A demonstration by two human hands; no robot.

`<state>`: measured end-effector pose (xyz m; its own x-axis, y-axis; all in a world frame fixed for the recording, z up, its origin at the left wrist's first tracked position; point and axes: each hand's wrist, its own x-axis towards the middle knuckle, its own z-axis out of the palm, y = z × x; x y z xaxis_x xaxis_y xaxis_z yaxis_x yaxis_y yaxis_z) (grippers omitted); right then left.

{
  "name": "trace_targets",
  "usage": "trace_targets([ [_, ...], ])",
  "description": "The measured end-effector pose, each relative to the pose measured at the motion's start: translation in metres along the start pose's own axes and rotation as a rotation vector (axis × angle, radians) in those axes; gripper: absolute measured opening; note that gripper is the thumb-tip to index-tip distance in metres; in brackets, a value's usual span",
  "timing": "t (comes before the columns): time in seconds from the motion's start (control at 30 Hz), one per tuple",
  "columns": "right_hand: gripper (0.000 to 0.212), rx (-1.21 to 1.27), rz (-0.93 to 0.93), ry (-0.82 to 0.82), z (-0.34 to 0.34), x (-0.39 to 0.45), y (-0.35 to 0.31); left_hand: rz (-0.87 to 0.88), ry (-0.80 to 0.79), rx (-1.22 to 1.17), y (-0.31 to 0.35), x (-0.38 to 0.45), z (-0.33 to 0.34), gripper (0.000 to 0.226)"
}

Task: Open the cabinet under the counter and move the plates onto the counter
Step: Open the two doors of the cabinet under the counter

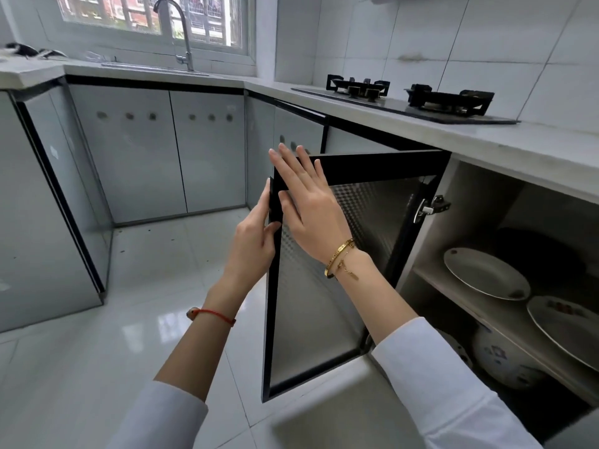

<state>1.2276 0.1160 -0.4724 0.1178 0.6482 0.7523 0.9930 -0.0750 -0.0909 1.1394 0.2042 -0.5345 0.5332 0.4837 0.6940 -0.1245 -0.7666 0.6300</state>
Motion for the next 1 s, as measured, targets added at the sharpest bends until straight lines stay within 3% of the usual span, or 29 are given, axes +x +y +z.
trace_targets([
  [0.27, 0.055, 0.008, 0.064, -0.026, -0.027, -0.023, 0.006, 0.011, 0.129, 0.132, 0.017, -0.013, 0.004, 0.074],
  [0.43, 0.053, -0.089, 0.135, 0.003, -0.054, -0.048, 0.014, 0.163, 0.223, 0.165, 0.046, -0.026, 0.014, 0.066],
  [0.57, 0.053, -0.18, 0.207, 0.012, -0.082, -0.072, 0.026, 0.286, 0.102, 0.043, 0.068, -0.03, 0.035, 0.059],
  [1.0, 0.054, -0.484, 0.48, 0.049, -0.193, -0.166, 0.063, 0.31, -0.23, -0.25, 0.135, -0.025, 0.141, 0.064],
])
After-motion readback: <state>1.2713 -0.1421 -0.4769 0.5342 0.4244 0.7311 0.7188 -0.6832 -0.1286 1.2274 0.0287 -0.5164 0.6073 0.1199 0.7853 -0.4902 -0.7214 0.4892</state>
